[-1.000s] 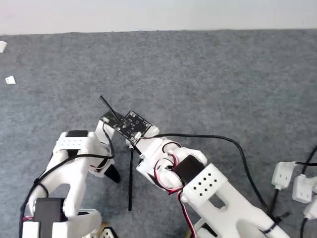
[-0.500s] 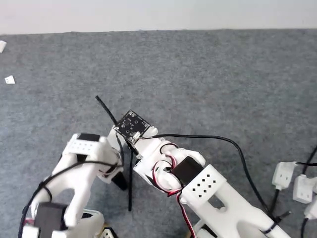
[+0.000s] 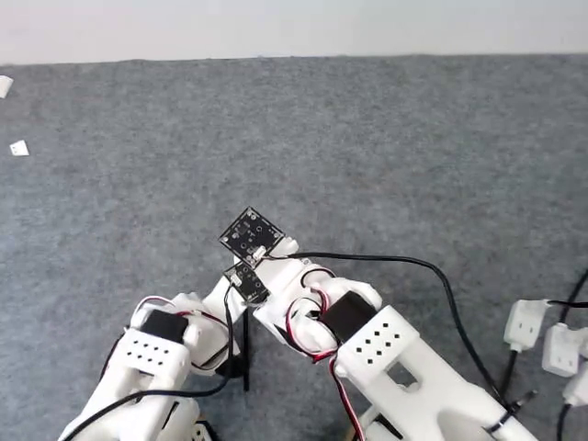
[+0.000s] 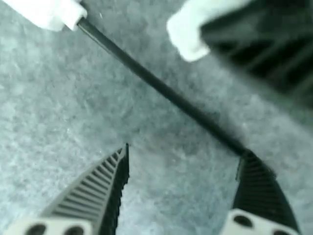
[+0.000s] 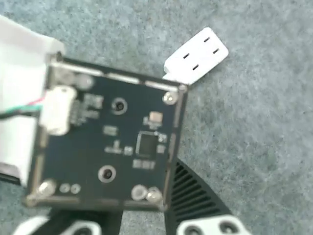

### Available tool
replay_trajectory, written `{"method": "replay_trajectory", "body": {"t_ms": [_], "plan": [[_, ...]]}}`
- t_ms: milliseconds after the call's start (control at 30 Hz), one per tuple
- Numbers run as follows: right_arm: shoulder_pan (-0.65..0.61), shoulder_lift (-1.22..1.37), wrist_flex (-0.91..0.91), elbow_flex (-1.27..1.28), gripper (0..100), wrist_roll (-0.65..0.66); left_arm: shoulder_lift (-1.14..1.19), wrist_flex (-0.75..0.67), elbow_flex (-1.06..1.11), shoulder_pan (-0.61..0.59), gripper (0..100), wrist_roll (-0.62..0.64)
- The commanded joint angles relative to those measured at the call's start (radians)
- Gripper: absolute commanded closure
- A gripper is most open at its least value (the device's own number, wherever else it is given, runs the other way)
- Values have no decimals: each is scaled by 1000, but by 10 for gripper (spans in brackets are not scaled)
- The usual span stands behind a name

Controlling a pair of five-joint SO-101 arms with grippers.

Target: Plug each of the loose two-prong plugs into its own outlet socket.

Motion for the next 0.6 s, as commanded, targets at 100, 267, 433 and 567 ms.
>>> {"method": "replay_trajectory", "body": {"t_ms": [100,267,433,567], "plan": [[13,-8,-28,-12,990,-14,5,-92,-12,23,667,117],[16,-10,-27,-11,990,-3,9,-129,-15,-66,667,127],[88,-10,79,-51,990,40,11,-143,-31,-153,667,132],[223,5,220,-144,990,38,11,-163,-47,-222,667,161]]}}
